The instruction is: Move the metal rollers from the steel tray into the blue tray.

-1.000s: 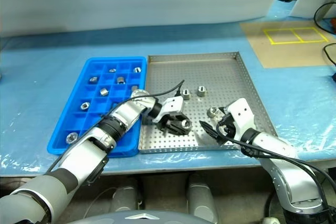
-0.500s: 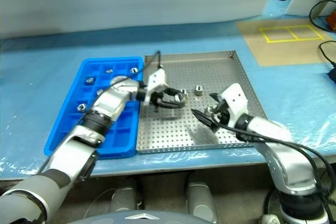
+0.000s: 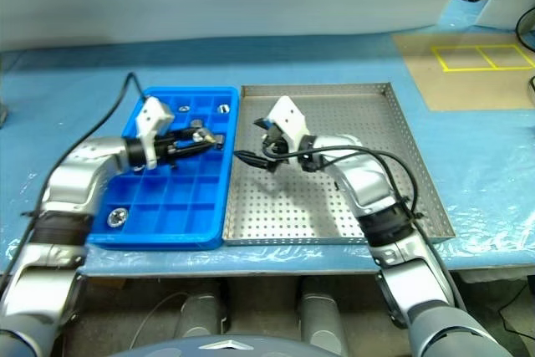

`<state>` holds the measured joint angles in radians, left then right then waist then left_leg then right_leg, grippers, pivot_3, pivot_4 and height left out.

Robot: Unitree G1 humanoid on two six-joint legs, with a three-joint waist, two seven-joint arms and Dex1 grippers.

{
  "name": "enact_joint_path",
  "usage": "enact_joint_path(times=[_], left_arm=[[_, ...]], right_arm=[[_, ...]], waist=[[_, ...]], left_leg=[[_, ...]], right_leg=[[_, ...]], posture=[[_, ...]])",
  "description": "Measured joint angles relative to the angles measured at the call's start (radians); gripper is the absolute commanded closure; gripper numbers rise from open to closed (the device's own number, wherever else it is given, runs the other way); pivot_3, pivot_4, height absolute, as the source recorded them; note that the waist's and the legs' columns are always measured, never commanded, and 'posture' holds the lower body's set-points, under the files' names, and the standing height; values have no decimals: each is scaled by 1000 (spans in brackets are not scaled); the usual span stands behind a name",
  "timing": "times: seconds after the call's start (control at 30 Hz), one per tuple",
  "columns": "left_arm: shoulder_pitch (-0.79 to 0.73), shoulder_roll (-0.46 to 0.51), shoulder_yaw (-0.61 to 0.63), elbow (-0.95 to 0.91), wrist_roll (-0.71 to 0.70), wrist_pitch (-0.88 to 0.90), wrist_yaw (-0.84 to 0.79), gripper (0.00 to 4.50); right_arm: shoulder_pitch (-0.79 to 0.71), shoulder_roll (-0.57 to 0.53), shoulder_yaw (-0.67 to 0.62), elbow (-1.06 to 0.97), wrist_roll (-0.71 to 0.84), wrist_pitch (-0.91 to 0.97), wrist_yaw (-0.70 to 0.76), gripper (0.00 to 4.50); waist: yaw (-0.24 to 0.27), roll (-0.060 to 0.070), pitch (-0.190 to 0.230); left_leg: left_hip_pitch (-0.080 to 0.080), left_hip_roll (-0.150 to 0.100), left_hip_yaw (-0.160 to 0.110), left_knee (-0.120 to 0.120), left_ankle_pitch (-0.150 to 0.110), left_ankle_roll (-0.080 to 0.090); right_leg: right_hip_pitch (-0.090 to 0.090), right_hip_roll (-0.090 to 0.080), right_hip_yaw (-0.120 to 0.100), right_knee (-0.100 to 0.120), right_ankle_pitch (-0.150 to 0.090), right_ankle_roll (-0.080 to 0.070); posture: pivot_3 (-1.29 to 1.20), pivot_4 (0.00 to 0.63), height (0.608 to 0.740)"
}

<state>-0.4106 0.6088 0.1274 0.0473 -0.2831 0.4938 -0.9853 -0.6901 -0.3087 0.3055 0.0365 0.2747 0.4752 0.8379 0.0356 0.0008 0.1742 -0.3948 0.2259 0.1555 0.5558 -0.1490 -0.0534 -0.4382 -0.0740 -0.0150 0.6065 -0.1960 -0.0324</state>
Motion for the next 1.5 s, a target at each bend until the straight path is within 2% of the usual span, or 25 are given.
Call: enact_joint_path(times=[0.17,0.33,0.5,0.6,0.77,1.0,1.27,1.5], left_arm=[[184,52,86,-166,-48,61,57,2741],[325,55,146,-299,-93,120,127,2741],[353,29,152,-350,-106,137,200,2741],[344,9,108,-354,-106,138,231,2741],[332,5,42,-332,-89,120,235,2741],[329,5,37,-285,-88,100,253,2741],[273,10,24,-227,-76,59,248,89],[167,14,-4,-217,-91,62,212,89]], right_arm=[[-21,34,41,75,-12,-44,88,0],[-53,56,44,142,-37,-87,141,0],[-59,80,44,176,-56,-111,164,0],[-59,83,44,186,-65,-117,170,0],[-58,77,43,186,-78,-117,171,0],[-23,60,40,183,-94,-117,156,0],[-18,58,30,180,-97,-117,130,0],[7,0,-16,134,-94,-94,101,0]], waist=[[40,0,0],[70,-1,0],[88,-1,0],[91,-1,0],[88,-1,0],[86,-1,0],[87,-1,0],[88,-1,0]], left_leg=[[0,0,-2,0,1,-1],[1,1,-3,-1,2,-3],[1,1,-4,-3,3,-4],[1,1,-4,-4,3,-5],[1,1,-4,-4,3,-5],[1,1,-4,-4,4,-6],[3,1,-4,-4,4,-6],[3,1,-4,-3,4,-7]], right_leg=[[2,-1,-3,1,0,0],[2,-1,-5,2,0,0],[2,-1,-5,2,0,0],[2,-1,-5,2,0,-1],[2,0,-5,2,0,-1],[1,0,-5,2,0,-1],[3,0,-5,3,0,-1],[3,0,-4,3,0,-1]], posture=[[182,150,740],[228,150,740],[235,150,740],[222,150,740],[192,150,740],[163,150,740],[137,150,740],[63,150,740]])
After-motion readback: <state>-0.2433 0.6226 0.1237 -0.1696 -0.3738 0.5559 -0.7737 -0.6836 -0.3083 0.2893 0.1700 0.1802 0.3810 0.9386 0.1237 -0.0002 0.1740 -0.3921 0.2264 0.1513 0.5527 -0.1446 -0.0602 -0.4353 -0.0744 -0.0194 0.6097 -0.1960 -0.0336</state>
